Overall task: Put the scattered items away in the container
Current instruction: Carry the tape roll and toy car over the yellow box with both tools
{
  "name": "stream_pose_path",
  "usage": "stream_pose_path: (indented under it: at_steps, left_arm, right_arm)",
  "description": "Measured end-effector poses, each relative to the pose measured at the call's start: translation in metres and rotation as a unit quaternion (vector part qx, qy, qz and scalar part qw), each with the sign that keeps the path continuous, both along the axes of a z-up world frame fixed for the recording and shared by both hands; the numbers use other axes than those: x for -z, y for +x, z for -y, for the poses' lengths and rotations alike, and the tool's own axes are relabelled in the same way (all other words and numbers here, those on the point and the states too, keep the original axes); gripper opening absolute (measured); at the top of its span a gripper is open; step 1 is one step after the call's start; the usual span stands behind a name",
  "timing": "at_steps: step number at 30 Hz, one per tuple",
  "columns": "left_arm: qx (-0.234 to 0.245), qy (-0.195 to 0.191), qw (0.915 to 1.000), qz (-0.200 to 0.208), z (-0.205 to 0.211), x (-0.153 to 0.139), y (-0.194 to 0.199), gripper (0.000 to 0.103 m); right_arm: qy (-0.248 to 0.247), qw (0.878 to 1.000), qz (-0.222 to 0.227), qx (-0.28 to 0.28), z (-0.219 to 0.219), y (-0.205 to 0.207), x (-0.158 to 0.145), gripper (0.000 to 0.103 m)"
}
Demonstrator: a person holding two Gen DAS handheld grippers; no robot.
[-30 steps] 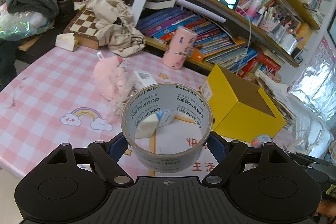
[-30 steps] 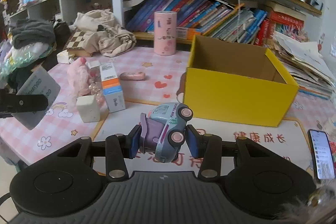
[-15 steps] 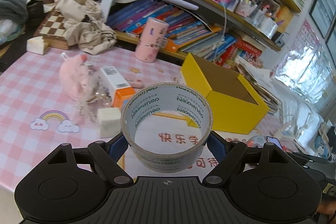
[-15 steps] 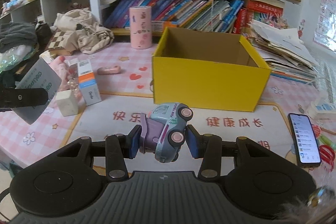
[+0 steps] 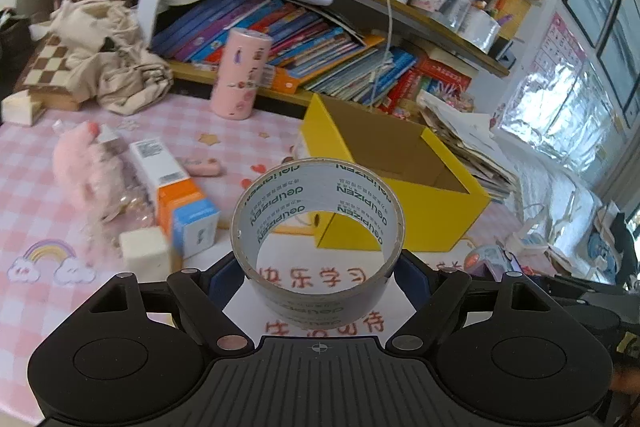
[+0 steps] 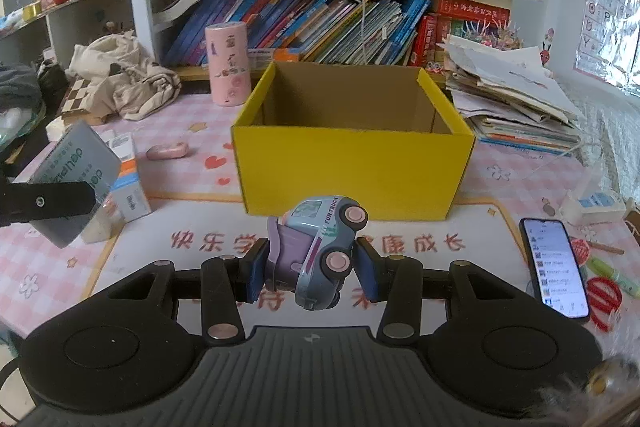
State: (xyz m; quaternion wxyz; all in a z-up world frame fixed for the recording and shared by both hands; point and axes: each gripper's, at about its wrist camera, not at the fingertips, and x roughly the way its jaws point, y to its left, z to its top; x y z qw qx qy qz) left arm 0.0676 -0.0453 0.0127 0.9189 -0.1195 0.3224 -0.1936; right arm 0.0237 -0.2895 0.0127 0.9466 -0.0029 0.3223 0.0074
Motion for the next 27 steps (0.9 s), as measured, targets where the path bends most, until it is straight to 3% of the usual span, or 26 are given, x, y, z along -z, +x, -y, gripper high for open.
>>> stream_pose_path:
  at_steps: [14, 27]
  left_arm:
    - [0.000, 0.008, 0.9992, 0.039, 0.060, -0.015, 0.046, 0.083]
    - [-0.026, 0.035, 0.9978, 0.050, 0.107, -0.021, 0.089, 0.083]
  right_arm:
    - [-0.032, 0.997, 0.047, -0.044, 0.043, 0.053, -0.021, 0.043]
    - [-0.015, 0.995, 0.065, -0.079, 0.093, 0.112, -0.023, 0.043]
